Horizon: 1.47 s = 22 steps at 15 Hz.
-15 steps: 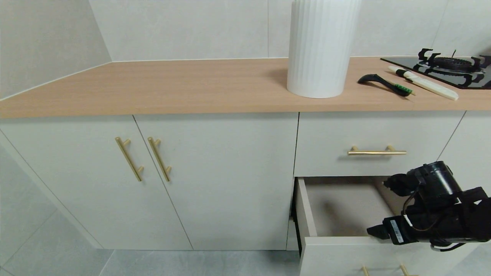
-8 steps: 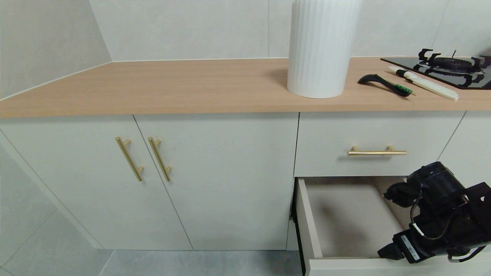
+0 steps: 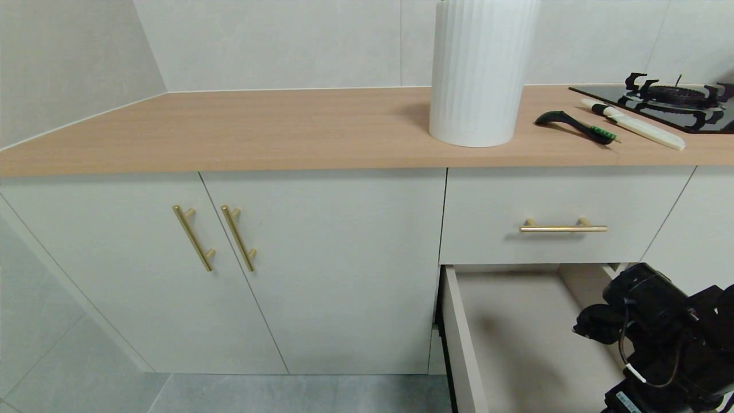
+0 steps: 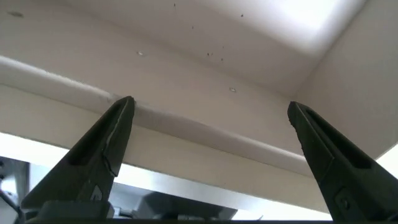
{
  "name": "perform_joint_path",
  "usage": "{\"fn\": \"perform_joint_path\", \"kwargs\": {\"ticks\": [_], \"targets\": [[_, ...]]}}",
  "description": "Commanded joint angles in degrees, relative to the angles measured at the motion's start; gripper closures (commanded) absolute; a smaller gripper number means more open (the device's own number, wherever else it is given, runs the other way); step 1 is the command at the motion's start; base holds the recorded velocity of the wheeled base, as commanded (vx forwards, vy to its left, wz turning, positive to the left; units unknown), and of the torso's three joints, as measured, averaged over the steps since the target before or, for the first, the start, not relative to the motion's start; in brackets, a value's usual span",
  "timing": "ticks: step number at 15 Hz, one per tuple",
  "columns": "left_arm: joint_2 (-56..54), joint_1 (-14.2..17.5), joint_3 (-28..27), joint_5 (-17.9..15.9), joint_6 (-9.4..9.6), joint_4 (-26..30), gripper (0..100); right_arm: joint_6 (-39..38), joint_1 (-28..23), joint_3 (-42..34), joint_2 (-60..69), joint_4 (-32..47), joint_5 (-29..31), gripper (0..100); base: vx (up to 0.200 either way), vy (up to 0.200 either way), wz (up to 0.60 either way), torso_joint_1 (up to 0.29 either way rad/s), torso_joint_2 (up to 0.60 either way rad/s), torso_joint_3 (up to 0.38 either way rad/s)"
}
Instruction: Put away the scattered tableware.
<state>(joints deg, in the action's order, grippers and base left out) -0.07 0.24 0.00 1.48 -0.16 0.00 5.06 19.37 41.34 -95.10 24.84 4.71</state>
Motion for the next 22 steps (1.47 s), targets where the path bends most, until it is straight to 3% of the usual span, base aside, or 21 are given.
{"fn": "perform_joint_path", "kwargs": {"ticks": [1,8,12,22], "targets": [[0.1,0.0,0.0,0.0,-0.02,0.0,0,0.3,0.7,0.0,0.0,1.3,0.1,0,0.0,0.0,0.0,0.0,0.0,0.0],[0.1,0.0,0.0,0.0,-0.02,0.0,0,0.4,1.0,0.9,0.5,1.2,0.6,0,0.0,0.0,0.0,0.0,0.0,0.0],[0.1,0.0,0.0,0.0,-0.02,0.0,0,-7.4,0.1,4.6,6.1,-5.0,0.0,0,0.0,0.0,0.0,0.0,0.0,0.0],[0.1,0.0,0.0,0.0,-0.02,-0.1,0,-8.0,-0.9,4.4,13.2,-10.4,0.2,0,0.0,0.0,0.0,0.019,-0.08,-0.073]]}}
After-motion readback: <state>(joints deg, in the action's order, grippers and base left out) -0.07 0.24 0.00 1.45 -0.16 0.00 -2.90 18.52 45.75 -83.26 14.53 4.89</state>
